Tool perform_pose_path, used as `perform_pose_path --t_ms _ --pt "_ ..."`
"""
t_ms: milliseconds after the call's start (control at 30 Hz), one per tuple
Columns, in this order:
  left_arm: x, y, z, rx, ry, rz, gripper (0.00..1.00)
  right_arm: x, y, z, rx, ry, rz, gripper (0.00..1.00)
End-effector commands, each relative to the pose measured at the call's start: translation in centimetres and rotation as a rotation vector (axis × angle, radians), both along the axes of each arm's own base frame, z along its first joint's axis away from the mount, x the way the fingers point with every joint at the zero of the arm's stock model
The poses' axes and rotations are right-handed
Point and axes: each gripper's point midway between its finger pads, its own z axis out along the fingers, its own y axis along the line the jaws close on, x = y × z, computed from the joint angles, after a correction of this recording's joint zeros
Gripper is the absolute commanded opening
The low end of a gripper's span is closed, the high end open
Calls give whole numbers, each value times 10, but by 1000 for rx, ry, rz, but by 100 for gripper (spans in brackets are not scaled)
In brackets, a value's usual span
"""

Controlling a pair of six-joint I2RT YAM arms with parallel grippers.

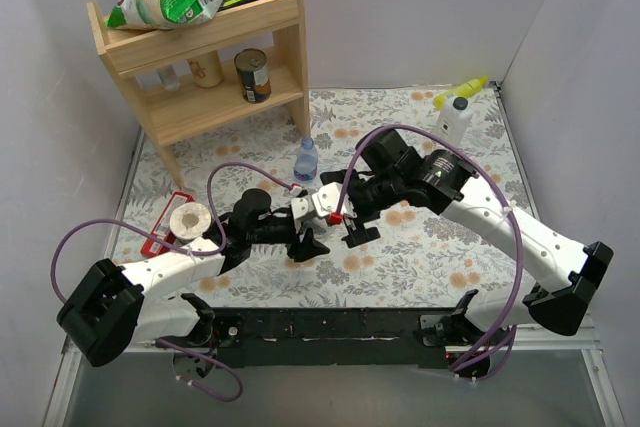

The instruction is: Screw on the bottle caps

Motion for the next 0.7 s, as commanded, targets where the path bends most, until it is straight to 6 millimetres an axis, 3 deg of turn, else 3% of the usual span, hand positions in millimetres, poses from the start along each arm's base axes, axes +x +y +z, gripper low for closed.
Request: perform_pose_path --t_ms 0,333,667 --pt "6 -9 27 -76 31 24 0 2 -8 9 11 -62 -28 98" --pt "7 -9 40 -125 56 44 0 6 -23 -12 -59 -17 -148 98" --pt "12 -5 41 -142 62 93 0 -11 -53 -33 -194 55 -176 96"
